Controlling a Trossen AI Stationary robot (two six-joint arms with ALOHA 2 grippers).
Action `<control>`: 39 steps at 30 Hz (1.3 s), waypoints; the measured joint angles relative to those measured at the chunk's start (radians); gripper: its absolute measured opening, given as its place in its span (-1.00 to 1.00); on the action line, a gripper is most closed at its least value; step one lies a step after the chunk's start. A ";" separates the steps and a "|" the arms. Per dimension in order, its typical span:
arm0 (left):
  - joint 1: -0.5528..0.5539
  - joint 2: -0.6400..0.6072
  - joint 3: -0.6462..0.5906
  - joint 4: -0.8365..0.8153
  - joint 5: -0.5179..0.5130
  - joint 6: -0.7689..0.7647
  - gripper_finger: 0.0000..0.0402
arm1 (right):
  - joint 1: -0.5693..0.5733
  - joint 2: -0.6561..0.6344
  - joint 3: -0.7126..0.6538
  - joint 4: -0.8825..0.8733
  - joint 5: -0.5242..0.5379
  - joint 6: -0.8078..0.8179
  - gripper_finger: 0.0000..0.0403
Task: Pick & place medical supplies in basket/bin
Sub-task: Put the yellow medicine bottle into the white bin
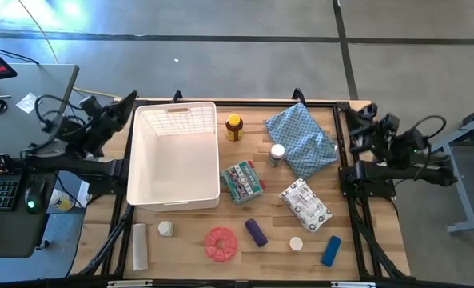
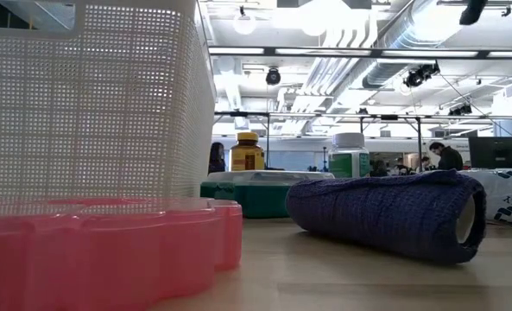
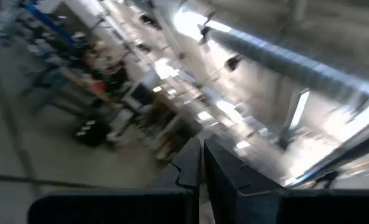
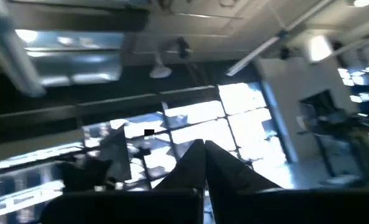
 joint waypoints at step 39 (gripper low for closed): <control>0.000 0.592 0.624 -0.397 0.018 0.185 -0.71 | -0.023 0.638 0.606 -0.128 0.064 0.075 -1.00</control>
